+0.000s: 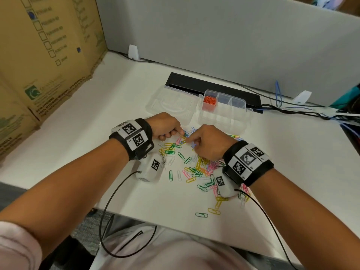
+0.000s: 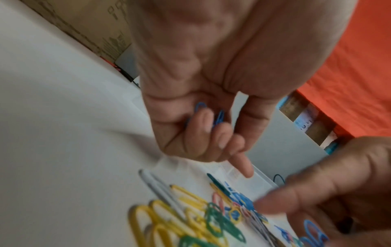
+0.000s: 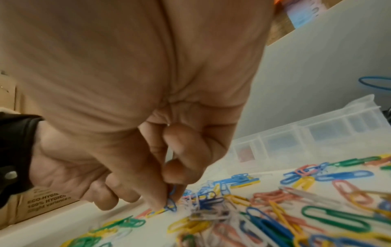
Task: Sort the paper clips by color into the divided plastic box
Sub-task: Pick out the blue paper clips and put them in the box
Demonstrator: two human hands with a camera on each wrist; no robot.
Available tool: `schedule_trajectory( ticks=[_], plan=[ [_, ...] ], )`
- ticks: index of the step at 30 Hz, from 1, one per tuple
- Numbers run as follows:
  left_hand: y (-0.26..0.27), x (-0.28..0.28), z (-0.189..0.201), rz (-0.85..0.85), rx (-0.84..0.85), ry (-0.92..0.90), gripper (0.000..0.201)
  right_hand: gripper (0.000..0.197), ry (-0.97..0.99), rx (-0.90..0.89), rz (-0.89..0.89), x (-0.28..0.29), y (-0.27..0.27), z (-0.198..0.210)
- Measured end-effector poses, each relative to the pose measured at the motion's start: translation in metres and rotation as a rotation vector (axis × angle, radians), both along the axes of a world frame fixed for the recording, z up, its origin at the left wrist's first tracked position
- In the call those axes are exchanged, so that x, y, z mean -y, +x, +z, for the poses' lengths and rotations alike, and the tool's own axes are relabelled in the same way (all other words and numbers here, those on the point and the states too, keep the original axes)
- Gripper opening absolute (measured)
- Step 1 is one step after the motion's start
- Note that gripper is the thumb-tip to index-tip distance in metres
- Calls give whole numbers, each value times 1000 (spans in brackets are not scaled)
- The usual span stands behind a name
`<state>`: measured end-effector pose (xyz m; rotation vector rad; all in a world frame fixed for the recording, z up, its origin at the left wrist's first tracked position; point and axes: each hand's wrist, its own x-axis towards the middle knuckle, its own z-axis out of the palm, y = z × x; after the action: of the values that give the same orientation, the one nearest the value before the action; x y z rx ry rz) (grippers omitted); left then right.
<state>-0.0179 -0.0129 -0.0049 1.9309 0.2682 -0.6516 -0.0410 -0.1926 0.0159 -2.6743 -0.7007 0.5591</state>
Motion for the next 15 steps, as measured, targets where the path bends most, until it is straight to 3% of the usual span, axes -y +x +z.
schedule_trajectory(
  ticks=[4,7,15],
  plan=[
    [-2,2,-1,-128,152,242,19,46,-42,-22,19,-6,1,-4],
    [-8,-1,-4,-205,214,262,10,38,-35,-5,21,-3,1,-7],
    [-11,14,0,-372,268,421,19,34,-11,20,10,7,-3,-9]
  ],
)
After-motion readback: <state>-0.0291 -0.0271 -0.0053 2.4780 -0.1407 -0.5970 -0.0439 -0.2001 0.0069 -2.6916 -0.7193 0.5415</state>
